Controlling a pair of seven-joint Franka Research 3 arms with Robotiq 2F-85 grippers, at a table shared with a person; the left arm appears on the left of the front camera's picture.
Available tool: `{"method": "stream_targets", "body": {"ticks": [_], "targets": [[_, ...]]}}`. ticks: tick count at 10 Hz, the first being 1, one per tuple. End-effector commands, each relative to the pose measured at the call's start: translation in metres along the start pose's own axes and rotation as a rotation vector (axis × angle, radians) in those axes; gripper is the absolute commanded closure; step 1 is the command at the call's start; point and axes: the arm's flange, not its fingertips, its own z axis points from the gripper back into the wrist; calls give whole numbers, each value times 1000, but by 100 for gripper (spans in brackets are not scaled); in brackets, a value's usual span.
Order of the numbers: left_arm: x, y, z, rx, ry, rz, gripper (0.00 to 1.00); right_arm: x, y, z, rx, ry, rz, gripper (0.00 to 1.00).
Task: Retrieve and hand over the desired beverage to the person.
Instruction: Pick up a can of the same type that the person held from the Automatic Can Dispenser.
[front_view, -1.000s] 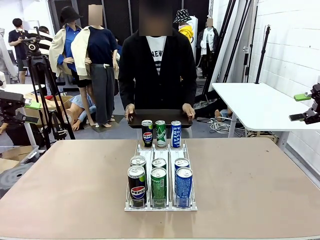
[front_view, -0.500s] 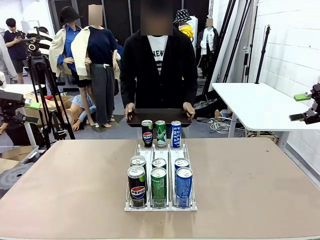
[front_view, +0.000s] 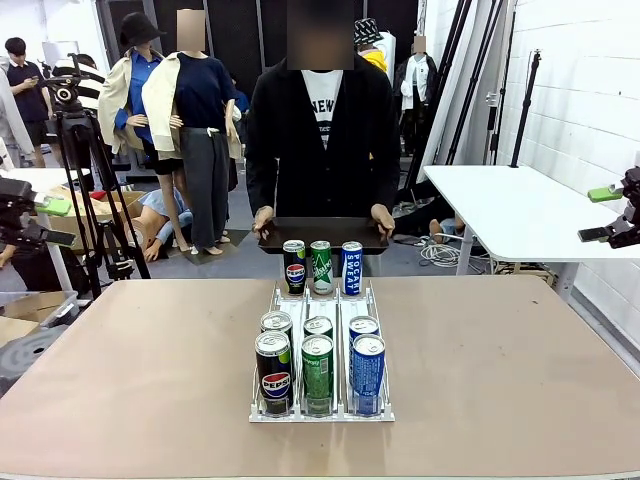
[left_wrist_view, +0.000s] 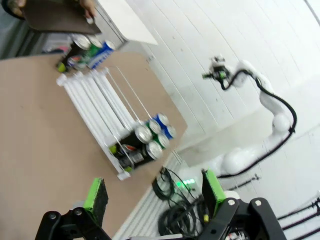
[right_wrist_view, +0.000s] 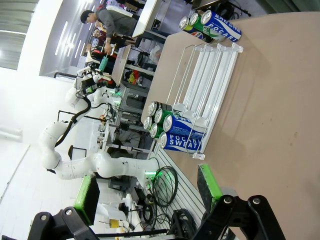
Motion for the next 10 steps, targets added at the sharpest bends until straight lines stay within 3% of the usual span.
{"method": "stream_targets", "body": {"ticks": [1,5,10], "targets": [[-17,-31,5,20,92,60,0,0,1,-1,1,1,-10,0],[15,-100,-22,207,166,79,0,0,1,-1,1,1,-10,0],[101,-117,-94,384,258,130,0,0,1,-1,1,1,-10,0]]}}
